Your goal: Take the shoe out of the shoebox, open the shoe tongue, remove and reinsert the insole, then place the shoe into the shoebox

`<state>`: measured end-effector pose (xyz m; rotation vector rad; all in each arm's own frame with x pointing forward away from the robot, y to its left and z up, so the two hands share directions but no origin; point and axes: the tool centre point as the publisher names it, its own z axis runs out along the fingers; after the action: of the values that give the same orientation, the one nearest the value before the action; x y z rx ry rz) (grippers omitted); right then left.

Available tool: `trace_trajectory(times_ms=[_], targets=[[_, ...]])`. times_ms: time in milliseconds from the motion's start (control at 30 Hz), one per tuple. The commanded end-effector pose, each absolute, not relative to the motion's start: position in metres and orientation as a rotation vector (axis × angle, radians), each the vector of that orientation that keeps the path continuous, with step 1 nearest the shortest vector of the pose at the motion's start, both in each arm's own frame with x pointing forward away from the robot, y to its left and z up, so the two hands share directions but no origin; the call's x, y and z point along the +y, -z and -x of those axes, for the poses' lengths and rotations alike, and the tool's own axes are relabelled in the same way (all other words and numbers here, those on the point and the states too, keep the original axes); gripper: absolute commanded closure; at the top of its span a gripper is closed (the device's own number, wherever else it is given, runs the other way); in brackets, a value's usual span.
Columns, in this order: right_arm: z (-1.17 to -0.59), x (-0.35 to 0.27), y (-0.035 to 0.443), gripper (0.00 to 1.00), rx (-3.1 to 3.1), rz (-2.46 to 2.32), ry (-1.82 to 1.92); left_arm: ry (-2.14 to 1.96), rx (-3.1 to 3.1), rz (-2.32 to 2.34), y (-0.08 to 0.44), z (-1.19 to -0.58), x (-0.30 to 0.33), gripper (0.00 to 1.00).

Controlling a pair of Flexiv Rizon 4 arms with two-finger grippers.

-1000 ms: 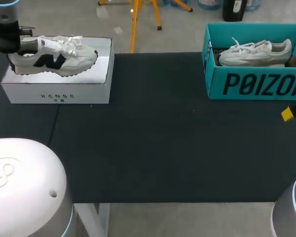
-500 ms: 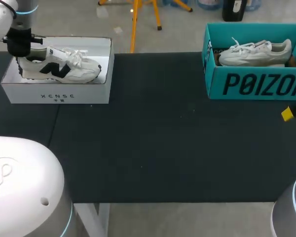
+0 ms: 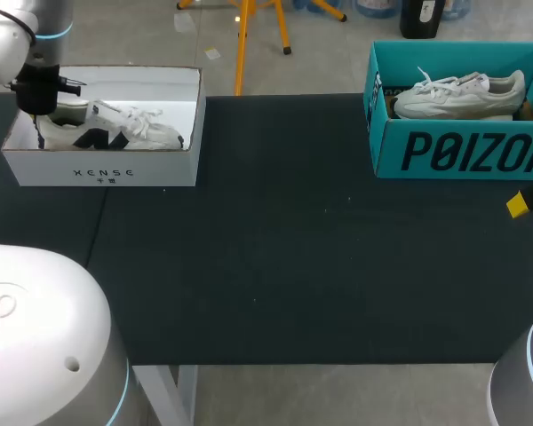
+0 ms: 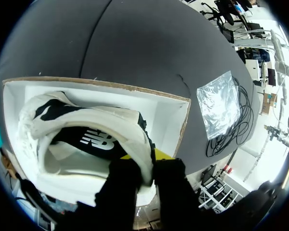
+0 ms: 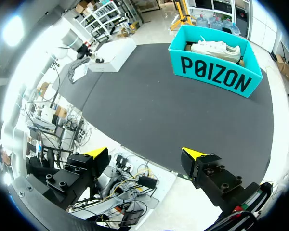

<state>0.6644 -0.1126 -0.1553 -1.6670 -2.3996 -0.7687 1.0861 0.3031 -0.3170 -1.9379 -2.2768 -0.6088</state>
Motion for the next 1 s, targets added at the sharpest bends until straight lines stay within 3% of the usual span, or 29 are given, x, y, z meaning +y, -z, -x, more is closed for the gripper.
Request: trace_trajectory(times_ms=[33,433,467,500,533,700,1000], targets=[[-0.666,-0.112,0.156,0.00,-2.399,1.668,0.763,0.599,-2.275,1.944,0.327,-1.084,0.306,1.00],[-0.666,-0.112,0.156,0.00,-2.399,1.668,0.763,0.621,-2.225,1.902,0.356,-1.088,0.311,1.00],[-0.666,-0.112,0.156,0.00,-2.399,1.668,0.763,0.631,-2.228,1.879,0.358,-1.088,0.311,0.84],[-0.666,-0.112,0.156,0.00,-2.399,1.668,0.763,0.619,-2.231,1.888,0.358,-1.088,0.311,0.22],[-0.666,-0.112,0.156,0.00,-2.399,1.668,0.763,0.624,-2.226,1.896,0.358,-1.088,0.311,0.00],[-0.666,-0.112,0.156,0.00,-2.399,1.668,0.763,0.641,-2.295,1.851,0.347,-1.089,0.310,0.00],[-0.666,-0.112,0.156,0.00,-2.399,1.668,0.763,0.605,-2.482,1.871,0.281,-1.076,0.278,0.00]])
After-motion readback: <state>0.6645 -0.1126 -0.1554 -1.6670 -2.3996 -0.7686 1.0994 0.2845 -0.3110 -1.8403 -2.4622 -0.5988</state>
